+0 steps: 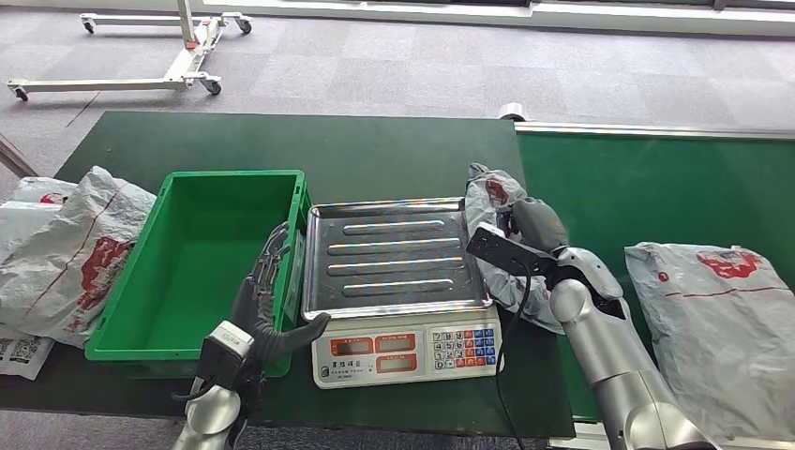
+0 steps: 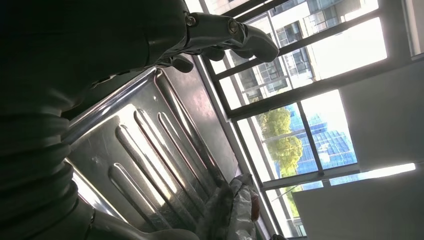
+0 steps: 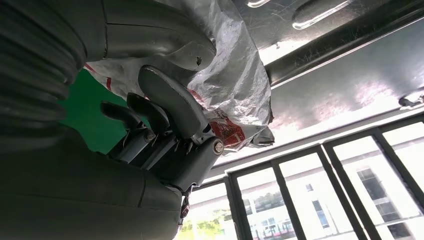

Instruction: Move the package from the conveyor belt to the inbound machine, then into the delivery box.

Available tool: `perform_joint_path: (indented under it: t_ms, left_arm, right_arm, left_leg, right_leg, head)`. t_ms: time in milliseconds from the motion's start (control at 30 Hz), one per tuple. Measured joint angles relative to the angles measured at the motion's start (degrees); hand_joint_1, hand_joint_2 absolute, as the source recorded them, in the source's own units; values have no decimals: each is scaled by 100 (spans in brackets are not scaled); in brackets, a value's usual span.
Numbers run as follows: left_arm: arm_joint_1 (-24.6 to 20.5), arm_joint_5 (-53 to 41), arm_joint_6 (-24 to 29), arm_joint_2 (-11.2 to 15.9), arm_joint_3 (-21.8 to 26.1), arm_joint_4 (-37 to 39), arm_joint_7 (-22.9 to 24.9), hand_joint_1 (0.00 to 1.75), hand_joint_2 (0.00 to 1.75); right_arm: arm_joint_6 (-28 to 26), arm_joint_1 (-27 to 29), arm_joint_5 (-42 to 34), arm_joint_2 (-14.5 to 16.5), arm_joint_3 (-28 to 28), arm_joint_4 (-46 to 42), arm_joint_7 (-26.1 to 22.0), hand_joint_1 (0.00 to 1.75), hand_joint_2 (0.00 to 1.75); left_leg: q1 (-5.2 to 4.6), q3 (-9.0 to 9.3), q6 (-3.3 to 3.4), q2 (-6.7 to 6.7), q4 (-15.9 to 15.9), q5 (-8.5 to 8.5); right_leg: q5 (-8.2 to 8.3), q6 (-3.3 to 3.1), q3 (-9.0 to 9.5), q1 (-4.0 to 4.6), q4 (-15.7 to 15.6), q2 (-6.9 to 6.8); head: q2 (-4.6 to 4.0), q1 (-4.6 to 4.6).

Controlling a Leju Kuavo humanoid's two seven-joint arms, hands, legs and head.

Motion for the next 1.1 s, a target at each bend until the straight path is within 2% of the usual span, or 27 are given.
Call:
perform_joint_path:
  t_ms: [33, 167, 233, 333, 367, 400, 433, 567, 833, 933, 1000, 1100]
  left_arm:
    - [0, 0, 0, 0, 0, 0, 0, 0, 175]
    - [-1, -6, -12, -1, 0, 1, 0, 0, 175]
    - [-22, -51, -78, -16, 0, 19, 1, 0, 175]
    - [-88, -123, -138, -84, 0, 95, 2, 0, 175]
    - [-98, -128, -134, -100, 0, 120, 2, 0, 175]
    - [-103, -129, -131, -111, 0, 140, 2, 0, 175]
    - [-111, -129, -129, -116, 0, 160, 2, 0, 175]
    - [-164, -127, -129, -140, 0, 220, 2, 0, 175]
    - [-173, -134, -141, -149, 0, 256, 2, 0, 175]
    - [-175, -152, -154, -152, 0, 260, 2, 0, 175]
    - [-184, -149, -148, -149, 0, 269, 2, 0, 175]
    - [-196, -123, -135, -142, 0, 290, 2, 0, 175]
  right_arm:
    - [0, 0, 0, 0, 0, 0, 0, 175, 175]
    - [-54, 1, 65, -2, -6, 0, 59, 0, 175]
    - [-550, 29, 631, -15, -118, 0, 589, 0, 175]
    - [-2167, 135, 2249, -27, -640, 8, 2499, 0, 175]
    - [-2561, 155, 2575, -31, -835, 14, 3057, 0, 175]
    - [-2772, 167, 2739, -34, -999, 20, 3371, 0, 175]
    - [-2849, 180, 2807, -37, -1127, 25, 3474, 0, 175]
    - [-2803, 255, 2943, -25, -1393, 37, 3285, 0, 175]
    - [-2612, 291, 3029, 4, -1616, 38, 3377, 0, 175]
    - [-1840, 262, 2854, 9, -1651, 106, 3342, 0, 175]
    - [-1189, 198, 2411, 27, -1719, 300, 2856, 0, 175]
    - [-739, 109, 1903, 67, -1780, 650, 2140, 0, 175]
  left_leg:
    - [0, 0, 0, 0, 0, 0]
    - [0, 1, 0, 1, 1, 0]
    - [-1, 1, 1, -1, 2, 0]
    - [-1, -13, 6, -35, 3, 4]
    - [-2, -16, 7, -40, 3, 5]
    - [-2, -17, 6, -31, 3, 3]
    - [-3, -15, 5, -14, 3, -1]
    - [-8, -12, 6, 18, 3, -7]
    - [-6, -15, 3, 7, 1, -2]
    - [-6, -17, 4, 7, 1, -3]
    - [-6, -17, 4, 7, 1, -3]
    - [-7, -17, 4, 7, 1, -2]
  right_leg:
    - [0, 0, 0, 0, 0, 0]
    - [0, 0, -2, 0, 0, 1]
    - [0, 1, -6, -1, -1, -4]
    - [-2, 4, -1, -1, -2, -42]
    - [-2, 4, 0, -2, -2, -47]
    - [0, 4, -2, -3, -2, -39]
    - [3, 3, -5, -4, -2, -23]
    - [7, 2, -18, -7, -2, 8]
    - [6, 1, -18, -1, -1, 3]
    - [6, 1, -18, -2, -1, 3]
    - [6, 2, -17, -4, -1, 3]
    - [7, 2, -17, -5, -1, 3]
  head:
    - [0, 0]
    - [0, 0]
    - [0, -3]
    - [0, 0]
    - [0, 2]
    - [0, 1]
    - [0, 1]
    - [-1, -2]
    - [0, 0]
    - [0, 0]
    - [0, 0]
    - [0, -1]
